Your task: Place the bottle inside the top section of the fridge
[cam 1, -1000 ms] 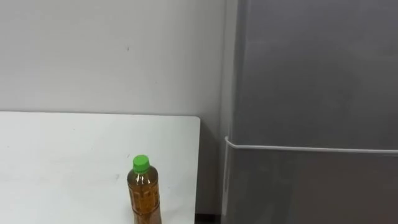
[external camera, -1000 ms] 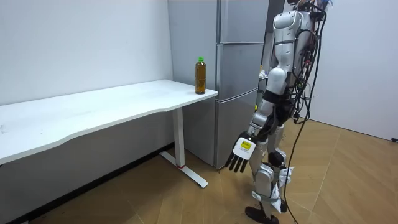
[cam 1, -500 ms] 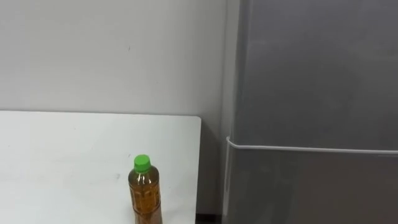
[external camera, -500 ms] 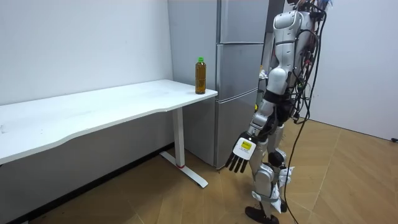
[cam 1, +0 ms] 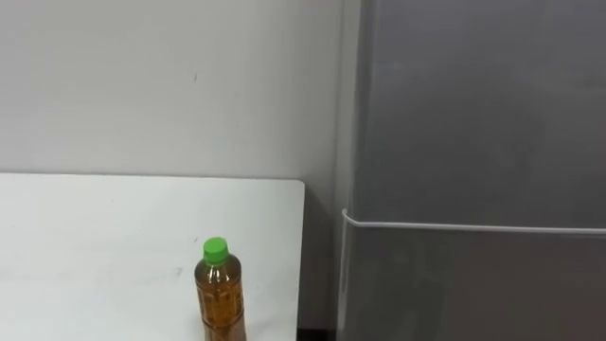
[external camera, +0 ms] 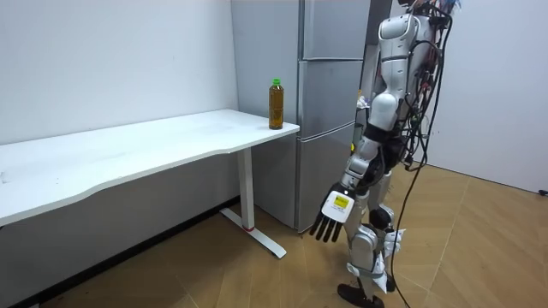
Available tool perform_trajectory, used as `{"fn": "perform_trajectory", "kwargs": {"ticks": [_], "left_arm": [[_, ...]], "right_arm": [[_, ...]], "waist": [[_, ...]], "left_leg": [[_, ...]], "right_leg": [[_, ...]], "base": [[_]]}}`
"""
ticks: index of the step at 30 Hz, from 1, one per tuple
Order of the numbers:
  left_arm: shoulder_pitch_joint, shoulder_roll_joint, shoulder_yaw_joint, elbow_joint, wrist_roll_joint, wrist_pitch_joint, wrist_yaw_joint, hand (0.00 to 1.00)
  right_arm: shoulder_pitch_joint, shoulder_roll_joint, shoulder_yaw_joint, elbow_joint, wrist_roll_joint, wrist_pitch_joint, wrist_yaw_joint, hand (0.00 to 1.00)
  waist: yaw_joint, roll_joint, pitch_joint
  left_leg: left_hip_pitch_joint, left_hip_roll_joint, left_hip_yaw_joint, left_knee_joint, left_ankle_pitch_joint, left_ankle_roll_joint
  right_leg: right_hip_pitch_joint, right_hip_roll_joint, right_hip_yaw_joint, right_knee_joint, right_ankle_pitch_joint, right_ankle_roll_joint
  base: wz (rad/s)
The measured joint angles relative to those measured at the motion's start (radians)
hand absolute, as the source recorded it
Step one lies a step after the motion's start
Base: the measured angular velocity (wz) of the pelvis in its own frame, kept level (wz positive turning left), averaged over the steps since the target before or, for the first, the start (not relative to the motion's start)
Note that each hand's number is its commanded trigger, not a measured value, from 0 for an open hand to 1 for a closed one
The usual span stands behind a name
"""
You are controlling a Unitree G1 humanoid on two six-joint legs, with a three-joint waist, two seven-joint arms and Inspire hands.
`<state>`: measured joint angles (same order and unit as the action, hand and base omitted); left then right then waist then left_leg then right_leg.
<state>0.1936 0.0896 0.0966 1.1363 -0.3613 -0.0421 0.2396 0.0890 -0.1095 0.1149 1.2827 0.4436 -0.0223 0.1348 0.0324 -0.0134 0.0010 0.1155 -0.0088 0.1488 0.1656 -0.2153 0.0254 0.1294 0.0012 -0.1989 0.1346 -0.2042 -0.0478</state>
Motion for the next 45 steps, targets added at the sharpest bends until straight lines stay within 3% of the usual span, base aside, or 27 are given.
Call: {"fn": "perform_trajectory", "kwargs": {"ticks": [6, 12, 14, 19, 22, 24, 27, 30, 33, 37, 41, 45], "left_arm": [[-0.023, 0.010, 0.094, -0.061, -0.040, -0.005, 0.054, 0.00], [-0.026, 0.010, 0.101, -0.210, -0.074, -0.016, 0.104, 0.00], [-0.027, 0.010, 0.100, -0.260, -0.087, -0.040, 0.122, 0.00], [-0.039, 0.011, 0.143, -0.394, -0.119, -0.056, 0.196, 0.00], [-0.060, 0.014, 0.151, -0.451, -0.150, -0.097, 0.244, 0.00], [-0.074, 0.016, 0.161, -0.474, -0.148, -0.103, 0.262, 0.00], [-0.070, 0.016, 0.182, -0.607, -0.148, -0.108, 0.302, 0.00], [-0.072, 0.019, 0.237, -0.749, -0.148, -0.113, 0.327, 0.00], [-0.071, 0.018, 0.260, -0.846, -0.149, -0.114, 0.346, 0.00], [-0.071, 0.012, 0.283, -0.997, -0.125, -0.116, 0.374, 0.00], [-0.078, 0.013, 0.294, -1.118, 0.015, -0.116, 0.378, 0.00], [-0.091, 0.021, 0.295, -1.200, 0.029, -0.116, 0.378, 0.00]], "right_arm": [[0.010, -0.003, -0.047, 0.001, 0.009, -0.007, 0.012, 0.00], [0.011, -0.003, -0.060, 0.002, 0.009, -0.008, 0.010, 0.00], [0.012, -0.004, -0.060, 0.000, 0.010, -0.011, 0.010, 0.00], [0.012, -0.007, -0.072, -0.004, -0.002, -0.013, 0.011, 0.00], [0.008, -0.011, -0.072, -0.006, -0.014, -0.015, 0.011, 0.00], [0.009, -0.012, -0.072, -0.010, -0.017, -0.021, 0.015, 0.00], [0.018, -0.012, -0.081, -0.026, -0.025, -0.021, 0.020, 0.00], [0.032, -0.010, -0.100, -0.038, -0.024, -0.021, 0.022, 0.00], [0.035, -0.010, -0.100, -0.038, -0.018, -0.021, 0.021, 0.00], [0.039, -0.006, -0.112, -0.039, -0.022, -0.021, 0.020, 0.00], [0.047, -0.005, -0.139, -0.039, -0.031, -0.020, 0.026, 0.00], [0.052, -0.004, -0.139, -0.039, -0.025, -0.020, 0.028, 0.00]], "waist": [[-0.003, 0.009, 0.0034], [-0.003, 0.016, 0.0041], [0.000, 0.020, 0.0031], [-0.004, 0.026, 0.0061], [-0.003, 0.032, 0.0084], [-0.001, 0.036, 0.0079], [0.001, 0.035, 0.0071], [0.004, 0.035, -0.0022], [0.004, 0.031, -0.0057], [0.007, 0.036, -0.0033], [0.001, 0.035, -0.0024], [-0.002, 0.032, 0.0022]], "left_leg": [[0.001, 0.001, -0.008, 0.001, -0.003, 0.004], [-0.001, 0.000, -0.012, 0.000, -0.003, 0.005], [0.002, 0.000, -0.010, -0.001, -0.003, 0.005], [0.002, 0.001, -0.014, -0.002, -0.003, 0.005], [0.001, 0.001, -0.015, -0.003, -0.004, 0.005], [0.000, 0.001, -0.015, -0.004, -0.004, 0.006], [0.000, 0.001, -0.015, -0.005, -0.004, 0.006], [0.000, 0.000, -0.017, -0.004, -0.004, 0.006], [0.002, -0.001, -0.018, -0.001, -0.004, 0.006], [0.007, -0.001, -0.018, 0.001, -0.004, 0.006], [0.003, -0.002, -0.020, 0.005, -0.004, 0.006], [0.010, -0.002, -0.022, 0.006, -0.004, 0.006]], "right_leg": [[0.002, 0.002, -0.003, 0.003, 0.000, 0.000], [0.002, 0.002, -0.004, 0.004, 0.000, 0.000], [0.003, 0.003, 0.003, 0.007, 0.001, 0.001], [-0.001, 0.003, 0.001, 0.015, 0.001, 0.001], [-0.003, 0.002, 0.001, 0.017, 0.001, 0.001], [-0.001, 0.002, 0.001, 0.019, 0.001, 0.001], [-0.006, 0.002, 0.002, 0.021, 0.001, 0.001], [-0.008, 0.001, 0.001, 0.019, 0.001, 0.001], [-0.004, 0.001, 0.001, 0.018, 0.001, 0.001], [-0.001, 0.002, 0.007, 0.017, 0.001, 0.001], [0.000, 0.000, 0.003, 0.016, 0.001, 0.001], [0.010, 0.000, 0.001, 0.013, 0.001, 0.001]], "base": [[0.02], [0.01], [-0.07], [0.00], [0.00], [0.00], [0.00], [0.00], [0.00], [-0.03], [0.02], [0.01]]}}
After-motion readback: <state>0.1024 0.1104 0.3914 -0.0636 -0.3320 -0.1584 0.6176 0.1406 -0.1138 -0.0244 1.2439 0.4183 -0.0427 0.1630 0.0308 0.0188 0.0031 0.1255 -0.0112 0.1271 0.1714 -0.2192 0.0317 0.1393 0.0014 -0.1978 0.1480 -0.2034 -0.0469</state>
